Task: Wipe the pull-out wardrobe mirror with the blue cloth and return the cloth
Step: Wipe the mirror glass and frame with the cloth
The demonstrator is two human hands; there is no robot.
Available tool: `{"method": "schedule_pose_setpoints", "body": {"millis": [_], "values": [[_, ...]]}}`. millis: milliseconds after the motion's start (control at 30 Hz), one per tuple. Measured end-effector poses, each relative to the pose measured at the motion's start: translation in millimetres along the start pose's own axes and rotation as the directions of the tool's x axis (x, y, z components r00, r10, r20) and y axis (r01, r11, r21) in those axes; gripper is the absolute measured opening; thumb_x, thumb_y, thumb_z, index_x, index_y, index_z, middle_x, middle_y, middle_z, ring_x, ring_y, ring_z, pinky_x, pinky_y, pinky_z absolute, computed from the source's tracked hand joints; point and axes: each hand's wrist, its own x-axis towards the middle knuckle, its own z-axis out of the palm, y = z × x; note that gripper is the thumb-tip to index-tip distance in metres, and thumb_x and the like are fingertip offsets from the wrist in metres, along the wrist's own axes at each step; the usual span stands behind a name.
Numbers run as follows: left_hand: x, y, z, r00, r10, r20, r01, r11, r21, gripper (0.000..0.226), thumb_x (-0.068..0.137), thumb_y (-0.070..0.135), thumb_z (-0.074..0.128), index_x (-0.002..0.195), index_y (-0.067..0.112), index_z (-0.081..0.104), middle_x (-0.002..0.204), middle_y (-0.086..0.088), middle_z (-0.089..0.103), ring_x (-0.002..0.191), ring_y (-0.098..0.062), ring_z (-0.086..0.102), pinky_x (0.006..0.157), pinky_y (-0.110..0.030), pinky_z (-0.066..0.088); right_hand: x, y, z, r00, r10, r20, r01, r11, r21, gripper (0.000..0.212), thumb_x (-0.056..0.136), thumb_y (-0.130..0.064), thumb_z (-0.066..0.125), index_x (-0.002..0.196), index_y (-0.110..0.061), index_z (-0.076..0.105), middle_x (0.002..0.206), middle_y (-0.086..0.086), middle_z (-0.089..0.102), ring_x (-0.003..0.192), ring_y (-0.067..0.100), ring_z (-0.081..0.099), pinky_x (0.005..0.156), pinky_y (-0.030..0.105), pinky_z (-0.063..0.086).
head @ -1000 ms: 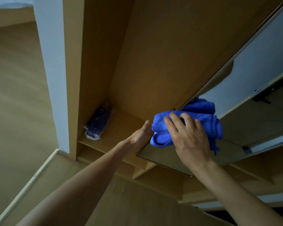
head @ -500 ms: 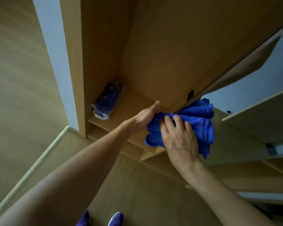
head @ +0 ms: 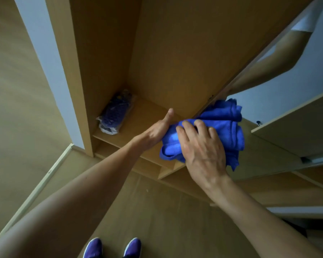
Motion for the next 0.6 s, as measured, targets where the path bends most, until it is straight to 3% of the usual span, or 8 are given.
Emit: {"method": "schedule_pose_setpoints", "body": {"millis": [67, 200, 333, 400, 533, 600], "values": [[-1.2, -1.5, 0.4, 1.0, -0.004, -0.025, 0.003, 1.0, -0.031, 0.069, 0.097, 0.072, 0.029, 0.084, 0.03, 0.082, 0.097, 0.008, 0.079, 0.093, -0.006, 0.073, 0.089, -0.03, 0.051, -1.1, 2.3, 0.1, 1.0, 0.015, -0.017, -0.016, 1.0, -0.003, 0.044, 0.092, -0.013, 0.039, 0.133, -0.012, 0.053, 0.136, 0.006, 0.056, 0.122, 0.029, 0.05, 0.094, 0.04, 0.042], [2.5, -12.2, -2.0, 1.0, -0.026, 0.004, 0.026, 0.999, -0.03, 0.073, 0.087, 0.078, 0.03, 0.1, 0.025, 0.079, 0.107, 0.007, 0.078, 0.103, -0.007, 0.072, 0.101, -0.032, 0.049, -5.8, -8.3, 20.8, 1.0, 0.001, 0.022, 0.0, 1.0, -0.031, 0.047, 0.094, -0.016, 0.036, 0.139, -0.014, 0.049, 0.144, 0.005, 0.051, 0.127, 0.027, 0.048, 0.097, 0.038, 0.042], [1.5, -25.2, -4.2, 0.999, -0.023, 0.024, 0.022, 0.999, 0.032, 0.065, 0.084, 0.083, 0.023, 0.082, 0.051, 0.079, 0.093, 0.029, 0.074, 0.095, 0.012, 0.066, 0.089, -0.019, 0.043, -4.1, -27.9, 47.4, 0.997, -0.019, 0.072, 0.022, 0.999, -0.036, 0.047, 0.094, -0.021, 0.036, 0.137, -0.016, 0.053, 0.146, 0.004, 0.049, 0.13, 0.026, 0.046, 0.099, 0.038, 0.041], [1.4, -32.5, -5.4, 1.0, -0.014, 0.015, 0.014, 0.999, 0.046, 0.065, 0.088, 0.08, 0.019, 0.079, 0.053, 0.078, 0.09, 0.032, 0.073, 0.095, 0.015, 0.064, 0.087, -0.015, 0.04, -1.4, -38.1, 57.9, 0.994, -0.023, 0.103, 0.026, 0.999, -0.034, 0.048, 0.092, -0.022, 0.037, 0.136, -0.016, 0.055, 0.144, 0.005, 0.05, 0.129, 0.027, 0.046, 0.099, 0.038, 0.04], [7.5, -42.6, -6.6, 1.0, -0.001, -0.006, 0.001, 0.994, 0.113, 0.07, 0.099, 0.069, 0.014, 0.087, 0.04, 0.077, 0.111, 0.014, 0.073, 0.115, -0.003, 0.061, 0.106, -0.026, 0.036, 0.0, -53.3, 80.1, 0.991, -0.036, 0.126, 0.037, 0.999, -0.01, 0.051, 0.087, -0.02, 0.039, 0.135, -0.011, 0.053, 0.133, 0.008, 0.054, 0.125, 0.029, 0.046, 0.097, 0.039, 0.04], [12.1, -46.6, -8.7, 1.0, 0.026, -0.009, -0.024, 0.992, 0.128, 0.068, 0.104, 0.062, 0.012, 0.092, 0.036, 0.075, 0.11, 0.008, 0.075, 0.111, -0.007, 0.065, 0.109, -0.029, 0.039, 1.0, -60.7, 90.6, 0.992, -0.033, 0.123, 0.034, 0.999, -0.01, 0.05, 0.089, -0.021, 0.041, 0.136, -0.009, 0.051, 0.13, 0.007, 0.056, 0.123, 0.026, 0.048, 0.096, 0.037, 0.041]]}}
